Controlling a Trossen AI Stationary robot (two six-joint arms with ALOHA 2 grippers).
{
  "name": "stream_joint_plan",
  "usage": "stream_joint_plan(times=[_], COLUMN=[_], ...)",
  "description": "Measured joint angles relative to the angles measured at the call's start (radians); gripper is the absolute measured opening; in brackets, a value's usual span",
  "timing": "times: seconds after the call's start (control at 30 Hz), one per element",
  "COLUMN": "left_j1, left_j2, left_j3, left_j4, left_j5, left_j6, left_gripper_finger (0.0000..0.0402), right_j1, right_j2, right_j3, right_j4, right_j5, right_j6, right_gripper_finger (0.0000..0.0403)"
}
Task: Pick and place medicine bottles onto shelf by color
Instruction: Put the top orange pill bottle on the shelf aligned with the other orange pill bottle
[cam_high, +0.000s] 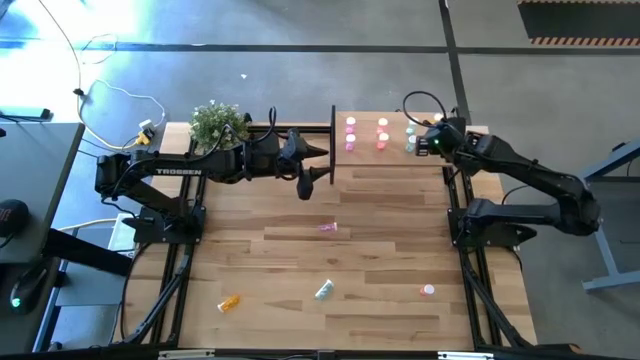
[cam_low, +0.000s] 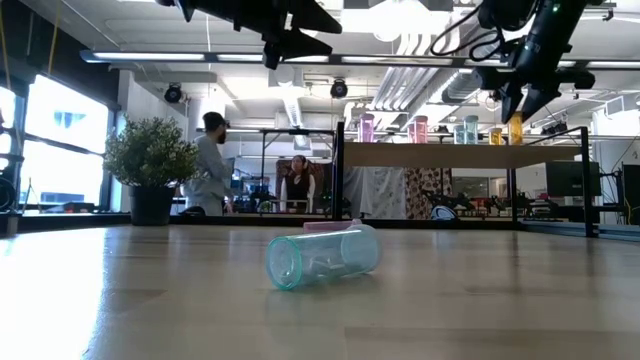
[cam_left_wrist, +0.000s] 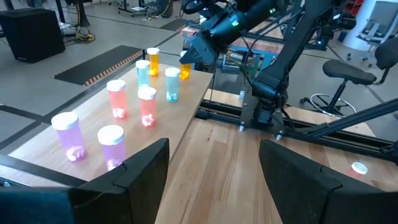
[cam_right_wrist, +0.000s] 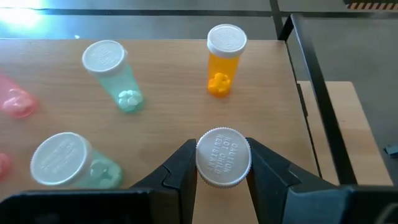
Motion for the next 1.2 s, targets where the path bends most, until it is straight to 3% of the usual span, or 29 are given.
stream_joint_plan(times=[1.2], left_j1=[0.000], left_j2=[0.000], left_j3=[0.000], left_j4=[0.000], left_j5=[0.000], left_j6=[0.000], left_gripper_finger=[0.0241], right_j1=[-0.095], right_j2=[0.026], right_j3=[0.000], right_j4=[0.027], right_j5=[-0.084], right_j6=[-0.078], right_gripper_finger=[0.0103])
